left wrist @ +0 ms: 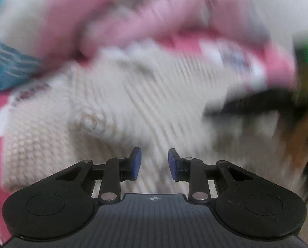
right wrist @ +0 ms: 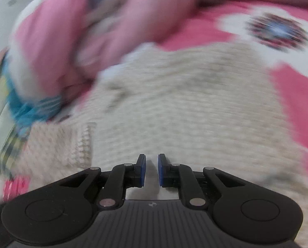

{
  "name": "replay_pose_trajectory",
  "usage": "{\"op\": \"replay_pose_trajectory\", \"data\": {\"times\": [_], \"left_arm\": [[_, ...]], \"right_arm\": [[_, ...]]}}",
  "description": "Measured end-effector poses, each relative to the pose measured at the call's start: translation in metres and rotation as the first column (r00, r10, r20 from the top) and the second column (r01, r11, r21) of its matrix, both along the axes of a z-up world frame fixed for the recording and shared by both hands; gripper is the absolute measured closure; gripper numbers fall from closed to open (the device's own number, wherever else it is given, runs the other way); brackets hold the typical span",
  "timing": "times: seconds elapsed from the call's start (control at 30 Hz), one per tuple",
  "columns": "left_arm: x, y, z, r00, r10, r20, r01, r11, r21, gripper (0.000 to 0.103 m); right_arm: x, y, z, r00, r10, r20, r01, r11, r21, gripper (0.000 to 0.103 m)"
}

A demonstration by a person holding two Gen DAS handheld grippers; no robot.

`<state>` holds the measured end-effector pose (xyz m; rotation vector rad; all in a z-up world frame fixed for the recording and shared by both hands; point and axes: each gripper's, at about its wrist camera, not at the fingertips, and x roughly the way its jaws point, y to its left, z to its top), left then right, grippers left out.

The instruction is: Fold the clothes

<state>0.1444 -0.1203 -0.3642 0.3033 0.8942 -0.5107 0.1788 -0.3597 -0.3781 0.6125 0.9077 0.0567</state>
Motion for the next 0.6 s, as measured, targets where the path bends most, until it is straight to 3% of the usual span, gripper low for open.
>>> {"op": "replay_pose_trajectory", "data": {"times": [0.07,0.2,0.27,0.33,0.43,0.6], "left_arm": [[-0.010,0.002,-0.005,0.999,-0.034,0.016,0.034,0.999,0.026,0.070],[-0.011,0.026,0.000,0.999,0.031,-0.011,-0.031,1.000,0.003,0.063],[-0.007,0.038,0.000,0.997,0.072,-0.027,-0.071,0.997,0.021,0.062],[-0.003,0.053,-0.001,0.991,0.128,-0.045,-0.126,0.991,0.044,0.062],[0.006,0.077,-0.002,0.965,0.253,-0.070,-0.248,0.966,0.077,0.062],[0.018,0.110,-0.005,0.917,0.390,-0.085,-0.387,0.921,0.050,0.062]], "right_arm": [[-0.008,-0.016,0.001,1.000,-0.006,0.005,0.006,1.000,0.006,0.091],[0.001,-0.007,0.016,0.998,0.048,0.044,-0.049,0.999,0.019,0.088],[0.011,0.013,0.031,0.988,0.120,0.097,-0.123,0.992,0.023,0.078],[0.021,0.047,0.050,0.955,0.240,0.173,-0.238,0.971,-0.036,0.064],[0.027,0.105,0.076,0.835,0.485,0.260,-0.429,0.870,-0.244,0.057],[0.015,0.180,0.080,0.584,0.780,0.225,-0.598,0.601,-0.531,0.054]]}}
